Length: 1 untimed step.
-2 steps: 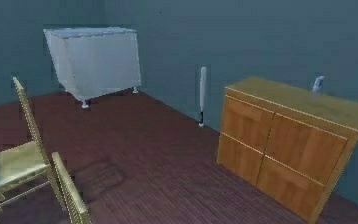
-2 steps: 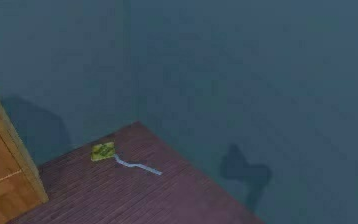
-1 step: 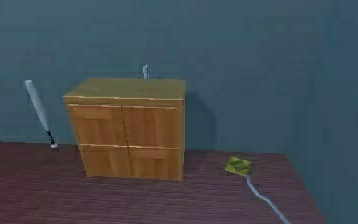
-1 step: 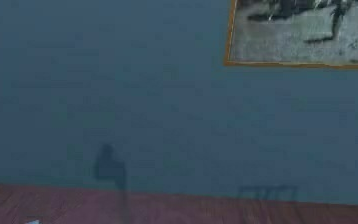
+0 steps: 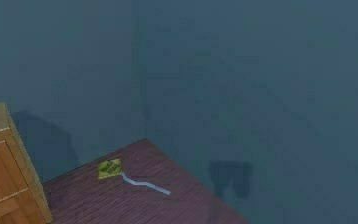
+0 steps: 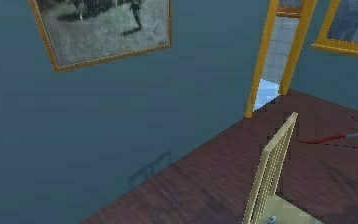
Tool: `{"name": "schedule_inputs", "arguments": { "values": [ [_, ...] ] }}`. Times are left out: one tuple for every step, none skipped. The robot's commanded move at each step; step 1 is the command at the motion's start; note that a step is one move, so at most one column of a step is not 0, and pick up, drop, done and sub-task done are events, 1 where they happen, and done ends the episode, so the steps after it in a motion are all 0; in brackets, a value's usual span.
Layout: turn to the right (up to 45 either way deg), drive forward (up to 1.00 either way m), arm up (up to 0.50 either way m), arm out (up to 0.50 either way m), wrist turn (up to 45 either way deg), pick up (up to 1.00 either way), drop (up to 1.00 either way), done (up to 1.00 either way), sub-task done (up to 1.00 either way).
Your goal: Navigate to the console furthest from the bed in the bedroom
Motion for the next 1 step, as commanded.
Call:
{"name": "schedule_inputs", "arguments": {
  "values": [
    [3.0, 0.00, 0.00, 0.00, 0.0, 0.00, 0.00, 0.00, 0.00]
  ]
}}
